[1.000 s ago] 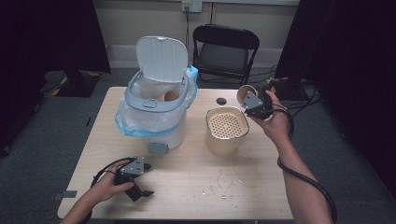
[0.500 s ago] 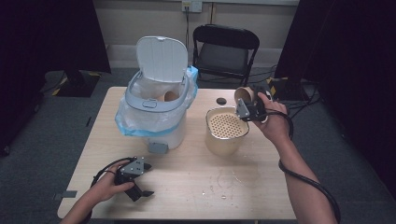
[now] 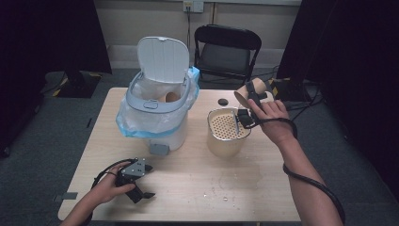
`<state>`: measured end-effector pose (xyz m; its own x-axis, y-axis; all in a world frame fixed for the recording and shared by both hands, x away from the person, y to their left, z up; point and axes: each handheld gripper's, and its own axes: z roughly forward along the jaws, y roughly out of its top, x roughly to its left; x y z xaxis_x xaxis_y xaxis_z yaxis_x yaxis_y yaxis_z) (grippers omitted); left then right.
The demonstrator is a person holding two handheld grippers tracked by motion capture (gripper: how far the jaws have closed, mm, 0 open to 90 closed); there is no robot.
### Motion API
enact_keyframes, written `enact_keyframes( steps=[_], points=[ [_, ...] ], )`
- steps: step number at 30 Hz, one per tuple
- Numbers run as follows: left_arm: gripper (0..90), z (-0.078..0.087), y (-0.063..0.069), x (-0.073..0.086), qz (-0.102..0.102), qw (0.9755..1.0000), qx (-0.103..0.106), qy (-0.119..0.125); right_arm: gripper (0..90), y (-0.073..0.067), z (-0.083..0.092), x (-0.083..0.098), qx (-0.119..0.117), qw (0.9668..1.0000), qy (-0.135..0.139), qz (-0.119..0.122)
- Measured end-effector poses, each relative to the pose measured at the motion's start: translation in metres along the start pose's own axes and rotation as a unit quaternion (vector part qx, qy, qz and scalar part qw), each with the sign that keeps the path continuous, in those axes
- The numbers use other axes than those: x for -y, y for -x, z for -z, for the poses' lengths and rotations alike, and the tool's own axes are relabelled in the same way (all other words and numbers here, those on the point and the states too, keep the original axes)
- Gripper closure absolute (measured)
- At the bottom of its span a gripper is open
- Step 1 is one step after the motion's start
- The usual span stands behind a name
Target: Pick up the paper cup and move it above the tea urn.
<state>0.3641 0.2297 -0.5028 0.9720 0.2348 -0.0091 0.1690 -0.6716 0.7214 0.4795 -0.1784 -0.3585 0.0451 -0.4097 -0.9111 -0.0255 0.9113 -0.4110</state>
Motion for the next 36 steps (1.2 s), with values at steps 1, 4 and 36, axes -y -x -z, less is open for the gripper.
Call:
enact_keyframes(
  steps=[1,4,36],
  points=[
    [0.0,0.000,0.000,0.000,0.000,1.0000,0.000,0.000,32.6,0.000,0.000,-0.001,0.010,0.9998,-0.001,0.015],
    [0.0,0.000,0.000,0.000,0.000,1.0000,0.000,0.000,32.7,0.002,0.001,-0.004,0.035,0.9968,-0.001,0.072],
    [0.0,0.000,0.000,0.000,0.002,1.0000,0.001,0.001,31.9,0.030,-0.016,0.019,-0.250,0.8686,0.084,-0.420]
  ],
)
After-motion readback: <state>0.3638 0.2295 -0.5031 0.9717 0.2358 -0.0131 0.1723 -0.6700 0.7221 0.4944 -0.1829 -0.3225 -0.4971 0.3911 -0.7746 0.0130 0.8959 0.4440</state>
